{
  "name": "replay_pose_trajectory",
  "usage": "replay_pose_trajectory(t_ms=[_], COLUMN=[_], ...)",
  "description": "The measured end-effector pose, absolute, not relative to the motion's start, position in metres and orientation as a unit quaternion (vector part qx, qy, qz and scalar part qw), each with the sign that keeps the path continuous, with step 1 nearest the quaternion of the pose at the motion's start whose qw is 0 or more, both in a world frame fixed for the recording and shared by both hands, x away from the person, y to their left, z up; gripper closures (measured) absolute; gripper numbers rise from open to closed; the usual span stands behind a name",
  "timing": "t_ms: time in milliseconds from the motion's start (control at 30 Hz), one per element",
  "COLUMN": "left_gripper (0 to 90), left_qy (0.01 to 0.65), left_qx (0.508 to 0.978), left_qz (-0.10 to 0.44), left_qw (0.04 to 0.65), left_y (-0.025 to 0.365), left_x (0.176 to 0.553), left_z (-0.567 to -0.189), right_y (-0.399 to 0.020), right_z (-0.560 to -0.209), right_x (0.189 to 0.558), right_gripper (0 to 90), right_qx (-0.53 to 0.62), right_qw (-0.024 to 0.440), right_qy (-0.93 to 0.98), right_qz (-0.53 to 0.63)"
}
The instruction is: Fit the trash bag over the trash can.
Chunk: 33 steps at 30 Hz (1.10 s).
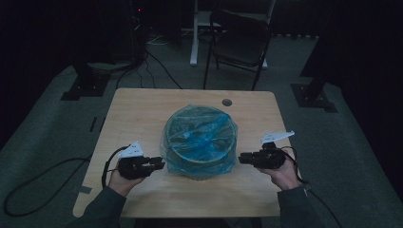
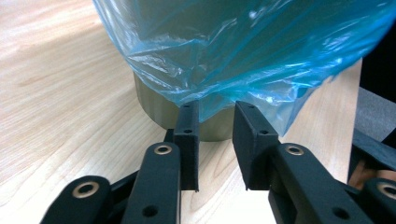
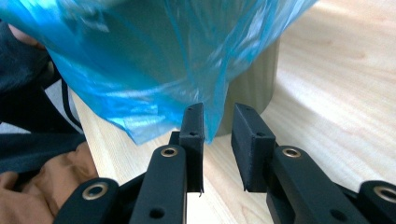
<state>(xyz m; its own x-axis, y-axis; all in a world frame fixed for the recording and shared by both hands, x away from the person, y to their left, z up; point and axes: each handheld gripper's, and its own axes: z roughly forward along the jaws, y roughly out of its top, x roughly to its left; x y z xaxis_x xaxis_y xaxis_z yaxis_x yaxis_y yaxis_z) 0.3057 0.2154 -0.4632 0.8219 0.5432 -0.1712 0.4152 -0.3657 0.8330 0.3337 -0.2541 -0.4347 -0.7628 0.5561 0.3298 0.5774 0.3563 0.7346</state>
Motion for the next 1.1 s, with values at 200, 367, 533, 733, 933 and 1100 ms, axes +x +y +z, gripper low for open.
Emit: replay_pose_trajectory(t_ms=[200,367,533,733,933,1100], left_gripper=[69.4,69.1,69.1,69.0,68.5,68.5], left_qy=[0.288,0.285,0.281,0.274,0.275,0.276], left_qx=[0.806,0.805,0.801,0.801,0.795,0.79], left_qz=[0.083,0.097,0.104,0.115,0.121,0.122], left_qw=[0.51,0.511,0.519,0.52,0.527,0.534], left_y=[0.225,0.222,0.22,0.214,0.212,0.212], left_x=[0.303,0.308,0.315,0.322,0.328,0.332], left_z=[-0.445,-0.435,-0.426,-0.414,-0.405,-0.401], right_y=[-0.258,-0.256,-0.256,-0.254,-0.25,-0.244], right_z=[-0.415,-0.404,-0.396,-0.388,-0.381,-0.376], right_x=[0.338,0.342,0.346,0.348,0.354,0.361], right_gripper=[73.5,73.5,73.6,73.6,73.5,73.5], right_qx=[-0.342,-0.342,-0.338,-0.331,-0.327,-0.324], right_qw=[-0.013,-0.029,-0.038,-0.047,-0.05,-0.053], right_qy=[-0.811,-0.809,-0.804,-0.803,-0.799,-0.798], right_qz=[-0.475,-0.477,-0.487,-0.493,-0.502,-0.505])
